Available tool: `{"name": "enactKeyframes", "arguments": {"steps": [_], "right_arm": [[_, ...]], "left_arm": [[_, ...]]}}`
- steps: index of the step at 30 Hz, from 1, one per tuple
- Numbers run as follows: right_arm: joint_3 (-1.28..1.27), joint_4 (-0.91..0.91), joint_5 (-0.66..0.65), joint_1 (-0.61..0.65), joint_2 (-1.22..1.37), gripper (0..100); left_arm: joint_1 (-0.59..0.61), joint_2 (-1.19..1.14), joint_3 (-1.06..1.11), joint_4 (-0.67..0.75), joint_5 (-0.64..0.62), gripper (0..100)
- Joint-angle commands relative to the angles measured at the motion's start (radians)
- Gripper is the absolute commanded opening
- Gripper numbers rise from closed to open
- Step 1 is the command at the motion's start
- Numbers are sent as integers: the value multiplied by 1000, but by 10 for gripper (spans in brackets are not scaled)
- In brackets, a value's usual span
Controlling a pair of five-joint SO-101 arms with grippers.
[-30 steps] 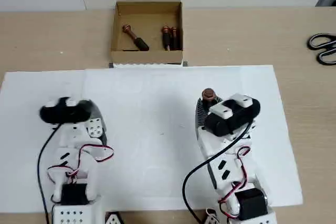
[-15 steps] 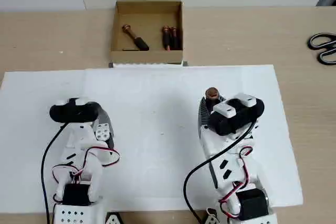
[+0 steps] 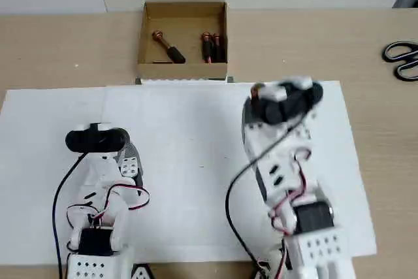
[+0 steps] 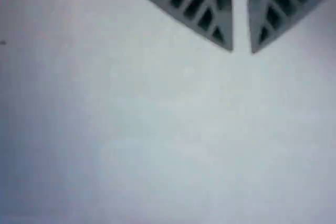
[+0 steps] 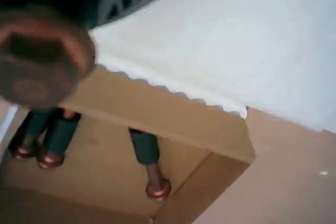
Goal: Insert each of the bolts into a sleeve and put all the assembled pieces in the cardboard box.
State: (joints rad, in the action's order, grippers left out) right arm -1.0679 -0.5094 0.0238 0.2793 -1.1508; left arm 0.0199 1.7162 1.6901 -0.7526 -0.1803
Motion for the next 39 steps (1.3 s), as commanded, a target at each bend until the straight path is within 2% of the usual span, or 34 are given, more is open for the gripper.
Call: {"name": "enactKeyframes", "arguments": {"steps": [1, 7, 17, 25, 29, 33, 39], "right_arm": [[218, 90, 11, -7, 243, 2], [549, 170, 11, -4, 644, 2], [1180, 170, 11, 13, 1303, 2], [1591, 165, 0, 53, 1741, 3], [1720, 165, -84, 88, 1900, 3], [1797, 165, -104, 99, 1989, 4], [1829, 38, -160, 97, 2031, 9]], "left_arm": [[2, 9, -5, -8, 0, 7], [3, 9, -5, -6, 0, 7], [0, 9, -5, -8, 5, 8], [0, 9, -5, -8, 5, 8], [0, 9, -5, -8, 5, 8], [0, 9, -5, -8, 5, 8], [0, 9, -5, -8, 5, 8]]}}
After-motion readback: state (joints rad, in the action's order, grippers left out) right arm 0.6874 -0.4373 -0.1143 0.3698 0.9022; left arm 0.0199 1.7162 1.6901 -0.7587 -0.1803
